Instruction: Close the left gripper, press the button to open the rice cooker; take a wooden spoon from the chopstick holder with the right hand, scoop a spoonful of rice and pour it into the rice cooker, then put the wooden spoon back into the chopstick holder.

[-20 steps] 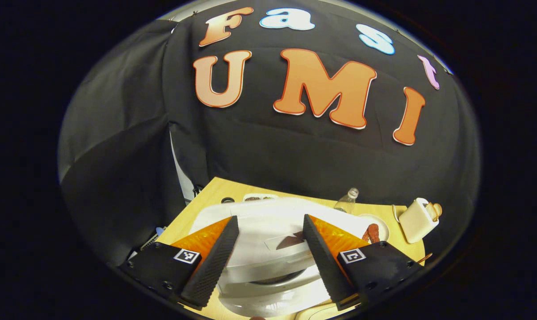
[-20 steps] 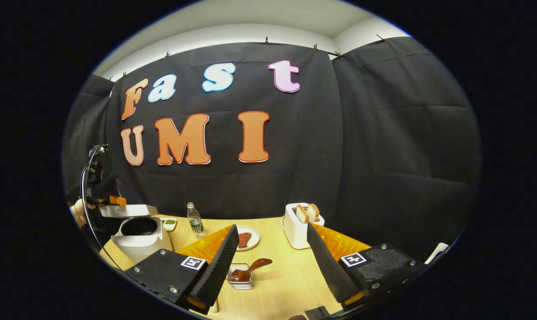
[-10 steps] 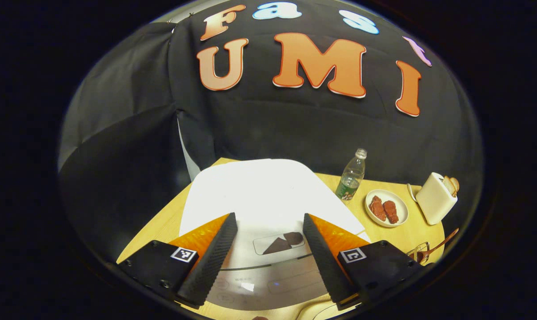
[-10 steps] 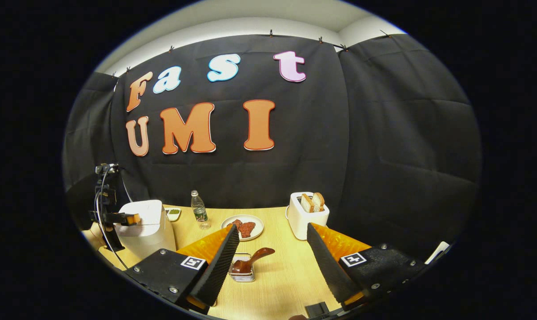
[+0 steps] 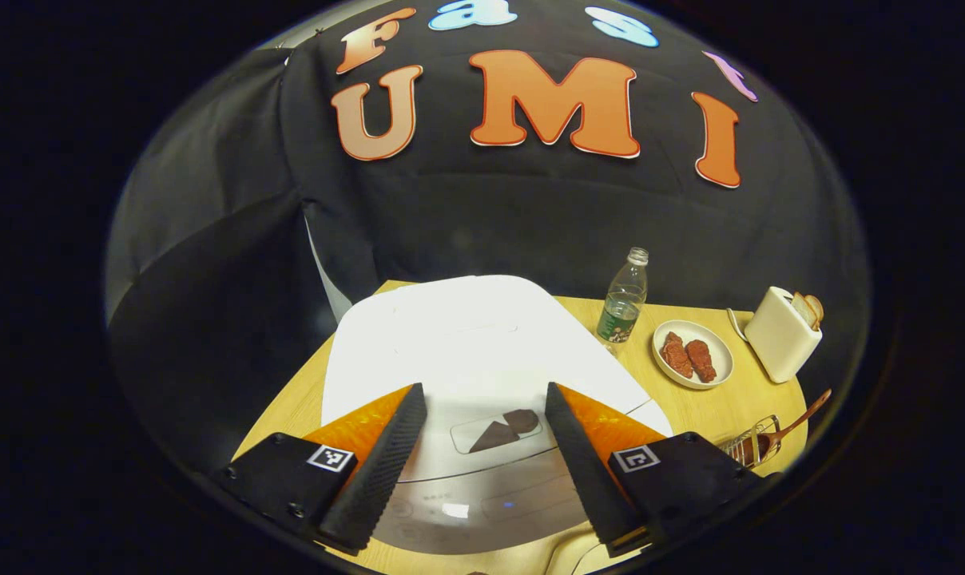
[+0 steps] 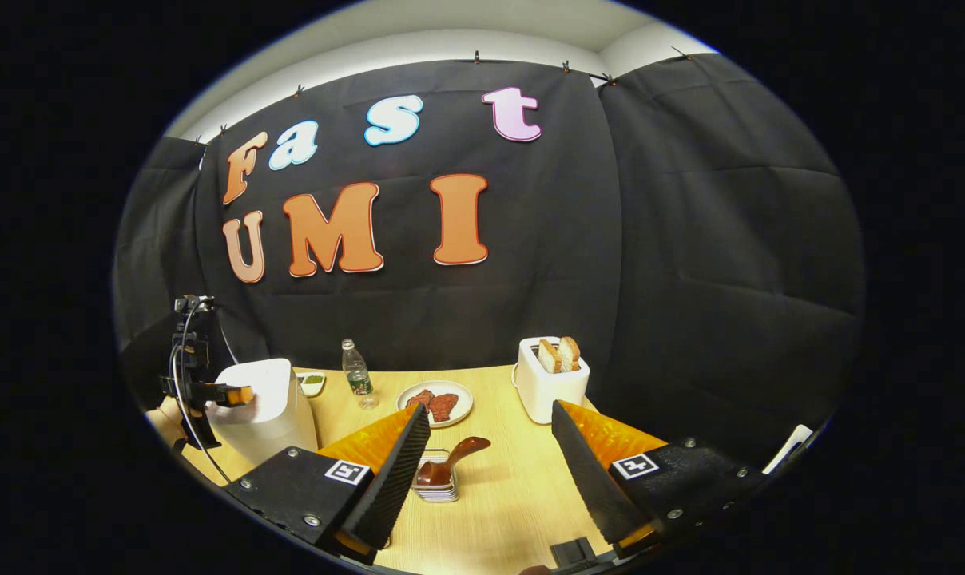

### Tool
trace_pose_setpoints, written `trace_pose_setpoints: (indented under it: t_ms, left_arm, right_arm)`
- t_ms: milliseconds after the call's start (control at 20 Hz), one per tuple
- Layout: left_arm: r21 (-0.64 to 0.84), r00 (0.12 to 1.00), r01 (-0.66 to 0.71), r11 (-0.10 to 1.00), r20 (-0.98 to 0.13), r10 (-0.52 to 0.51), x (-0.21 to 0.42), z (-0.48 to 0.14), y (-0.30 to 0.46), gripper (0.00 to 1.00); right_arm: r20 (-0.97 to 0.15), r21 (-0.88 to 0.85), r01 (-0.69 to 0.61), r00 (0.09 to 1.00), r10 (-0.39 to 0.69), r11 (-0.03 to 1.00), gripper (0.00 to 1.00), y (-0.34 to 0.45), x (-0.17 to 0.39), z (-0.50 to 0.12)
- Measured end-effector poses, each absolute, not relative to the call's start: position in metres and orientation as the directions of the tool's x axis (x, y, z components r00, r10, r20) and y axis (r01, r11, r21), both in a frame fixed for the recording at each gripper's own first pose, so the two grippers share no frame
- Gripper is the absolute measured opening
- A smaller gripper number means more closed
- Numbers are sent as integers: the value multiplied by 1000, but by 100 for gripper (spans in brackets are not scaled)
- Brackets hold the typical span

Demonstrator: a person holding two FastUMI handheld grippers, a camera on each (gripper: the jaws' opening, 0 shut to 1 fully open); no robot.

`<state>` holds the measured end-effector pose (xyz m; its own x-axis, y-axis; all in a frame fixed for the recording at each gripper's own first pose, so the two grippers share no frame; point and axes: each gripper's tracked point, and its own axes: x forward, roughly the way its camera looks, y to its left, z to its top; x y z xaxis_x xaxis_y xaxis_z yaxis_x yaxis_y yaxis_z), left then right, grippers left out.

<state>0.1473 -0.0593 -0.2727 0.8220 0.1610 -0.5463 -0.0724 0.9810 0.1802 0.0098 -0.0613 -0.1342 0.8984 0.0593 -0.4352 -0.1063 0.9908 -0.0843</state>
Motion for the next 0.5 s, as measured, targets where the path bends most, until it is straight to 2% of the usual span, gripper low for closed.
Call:
trace_pose_setpoints:
  t_ms: [150,500]
  left_arm:
    - [144,851,-80,986,-506,143,141,-235,-57,100]
    - [114,951,-52,992,-297,84,111,-92,-62,100]
  right_arm:
    - [-421,-85,-112,905,67,990,95,-58,12,-126]
    - [-357,-90,-142,929,101,986,95,-42,25,-92]
